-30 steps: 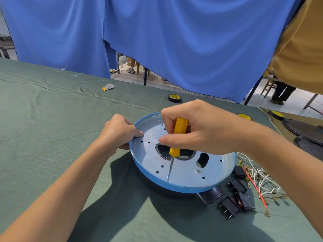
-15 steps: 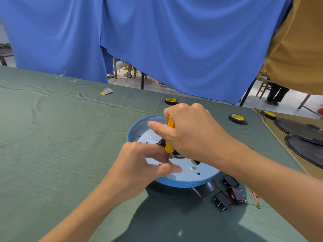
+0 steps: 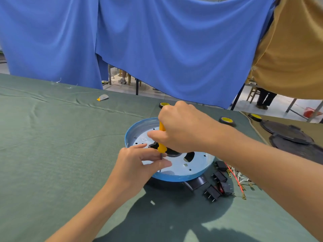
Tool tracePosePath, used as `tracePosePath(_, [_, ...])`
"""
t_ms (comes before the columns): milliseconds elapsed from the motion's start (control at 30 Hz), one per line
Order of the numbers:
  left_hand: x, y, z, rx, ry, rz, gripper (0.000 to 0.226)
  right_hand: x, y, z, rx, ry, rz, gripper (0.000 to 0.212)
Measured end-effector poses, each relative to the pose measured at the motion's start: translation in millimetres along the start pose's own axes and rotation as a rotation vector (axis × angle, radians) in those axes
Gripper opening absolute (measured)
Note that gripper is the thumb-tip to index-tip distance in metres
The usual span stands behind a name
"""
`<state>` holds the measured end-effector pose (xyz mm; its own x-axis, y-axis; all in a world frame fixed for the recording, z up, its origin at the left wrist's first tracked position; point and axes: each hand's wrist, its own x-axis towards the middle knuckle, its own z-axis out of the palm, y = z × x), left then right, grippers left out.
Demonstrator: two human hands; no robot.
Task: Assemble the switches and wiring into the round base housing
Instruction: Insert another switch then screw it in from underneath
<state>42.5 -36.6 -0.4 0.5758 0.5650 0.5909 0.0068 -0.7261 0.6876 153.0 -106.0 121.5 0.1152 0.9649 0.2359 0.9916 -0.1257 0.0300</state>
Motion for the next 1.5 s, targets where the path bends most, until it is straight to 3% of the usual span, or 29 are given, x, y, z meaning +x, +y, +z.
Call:
tracePosePath(67, [0,0,1,0.013,0.009,0.008,0.013,0,-2,-3,-0.022,-0.035,-0.052,0.048])
tracePosePath(200, [1,-1,-4,0.010,-0.115,0.037,0.014,0,-3,-14,-0.005,-0.180,-0.162,0.021])
tracePosePath(267, [2,-3,-2,0.036,-0.132,0.033,0.013,-1,-2,-10,-0.004,-0.114,-0.103,0.034])
tracePosePath(400, [1,0,6,0.059,0.003,-0.025,0.003,-1,1,-5,-0.046,-0.074,-0.004,0.047])
tracePosePath(533, [4,-3,3,0.085,-0.125,0.047,0.017,0,5,-19,-0.034,-0.235,-0.131,0.019])
tracePosePath(600, [6,-6,2,0.102,-0.164,0.055,0.018,1,7,-15,0.004,-0.153,-0.116,0.026])
tracePosePath(667, [4,-6,6,0.116,-0.061,0.023,0.008,2,6,-4,-0.028,-0.067,-0.068,0.041])
tracePosePath(767, [2,-6,10,0.158,0.050,-0.027,0.007,5,4,0,-0.082,-0.034,-0.069,0.046])
tracePosePath(867, [5,-9,5,0.116,-0.034,0.016,0.013,6,4,-15,-0.063,-0.186,-0.167,0.024])
tracePosePath(933, [7,-11,1,0.088,-0.119,0.032,0.020,5,5,-18,-0.025,-0.180,-0.189,0.013])
tracePosePath(1033, [5,-11,4,0.177,-0.089,0.042,0.011,6,5,-8,-0.033,-0.073,-0.126,0.039])
tracePosePath(1100, [4,-9,5,0.171,-0.016,0.018,0.005,5,5,-3,-0.028,-0.073,-0.099,0.045])
tracePosePath(1233, [9,-6,-1,0.129,-0.174,0.021,0.025,2,8,-19,-0.005,-0.232,-0.181,0.017])
tracePosePath(1333, [10,-7,-7,0.138,-0.298,0.066,0.029,2,6,-17,0.008,-0.165,-0.194,0.028])
tracePosePath(1400, [3,-9,-7,0.187,-0.243,0.137,0.031,3,1,-9,-0.035,-0.113,-0.186,0.043])
tracePosePath(1500, [-12,-20,-13,0.320,-0.091,0.272,0.043,2,1,-12,-0.072,-0.186,-0.159,0.039])
